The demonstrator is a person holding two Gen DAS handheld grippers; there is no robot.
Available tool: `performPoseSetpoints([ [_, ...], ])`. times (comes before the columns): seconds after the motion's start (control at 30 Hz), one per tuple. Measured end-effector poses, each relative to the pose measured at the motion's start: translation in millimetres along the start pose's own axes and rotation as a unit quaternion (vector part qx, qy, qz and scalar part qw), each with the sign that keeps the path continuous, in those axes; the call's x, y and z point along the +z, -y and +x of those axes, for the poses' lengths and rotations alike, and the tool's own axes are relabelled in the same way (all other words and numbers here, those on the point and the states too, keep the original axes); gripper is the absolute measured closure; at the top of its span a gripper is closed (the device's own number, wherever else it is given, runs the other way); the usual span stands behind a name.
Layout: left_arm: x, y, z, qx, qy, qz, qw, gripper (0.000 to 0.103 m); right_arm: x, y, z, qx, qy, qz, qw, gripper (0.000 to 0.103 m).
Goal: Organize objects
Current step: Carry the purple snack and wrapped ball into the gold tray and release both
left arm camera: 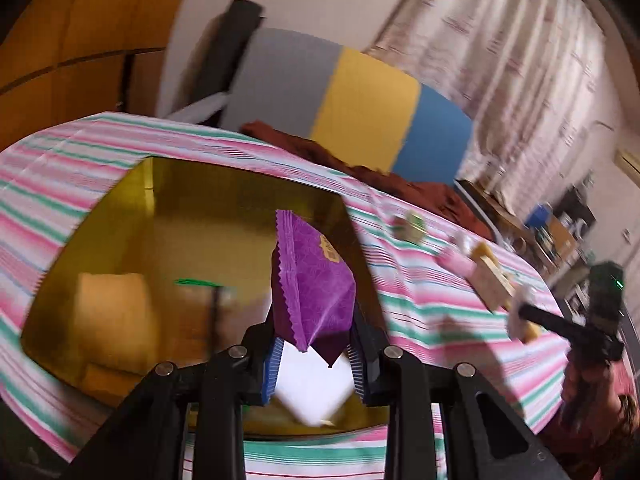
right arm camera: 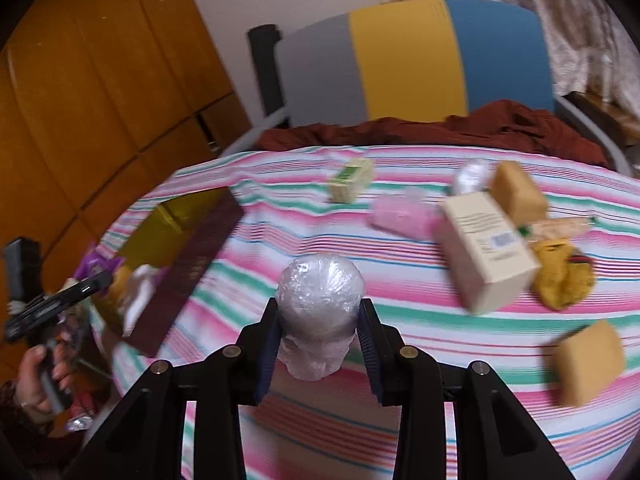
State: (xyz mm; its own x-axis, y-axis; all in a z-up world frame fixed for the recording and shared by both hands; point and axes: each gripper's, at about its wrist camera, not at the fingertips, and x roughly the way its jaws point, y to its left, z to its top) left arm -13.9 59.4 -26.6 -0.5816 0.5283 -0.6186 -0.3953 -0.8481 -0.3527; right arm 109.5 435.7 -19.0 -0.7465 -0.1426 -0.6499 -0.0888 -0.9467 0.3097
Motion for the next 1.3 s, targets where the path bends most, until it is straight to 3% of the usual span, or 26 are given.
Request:
performPoseSetpoints([
  [0.17,1.6,-33.1,6.4,0.033,-0.014,-0.019,0.9992,0.074,0.5,-55.6,7.2,0.051,-0.001,-0.025,0.998,0.065],
  [0.37,-4.6,-59.7,13.9,0.046,-0.024,-0.046,0.9976,0.074,5.0,-114.4,21.5,0.113,0.001,-0.037,0.993,0.065],
  [0.57,-8.4,-72.2,19.7,0.069,-0.038,-0.04,0.9961,0.074,7.9,-158.7,44.6,0.145,-0.011,-0.04,0.988,0.065],
  [0.63,-7.3,-76.5,20.5,0.072,-0.041,-0.043,0.9956,0.072,7.9,-171.3,52.0,0.143,-0.015,-0.048,0.988,0.065],
  [0.83,0.1,-81.2,10.4,0.074,-0.03,-0.069,0.9945,0.05,10.7,-193.8,76.3,0.116,-0.028,-0.055,0.991,0.065],
  [1.1,8.8,-87.0,-24.5,0.09,0.041,-0.119,0.988,0.048,17.8,-199.0,102.0,0.08,-0.039,-0.055,0.995,0.065],
  [1.3,10.7,-73.8,-34.9,0.095,0.059,-0.116,0.987,0.048,32.4,-197.5,124.8,0.053,-0.037,-0.048,0.997,0.065],
])
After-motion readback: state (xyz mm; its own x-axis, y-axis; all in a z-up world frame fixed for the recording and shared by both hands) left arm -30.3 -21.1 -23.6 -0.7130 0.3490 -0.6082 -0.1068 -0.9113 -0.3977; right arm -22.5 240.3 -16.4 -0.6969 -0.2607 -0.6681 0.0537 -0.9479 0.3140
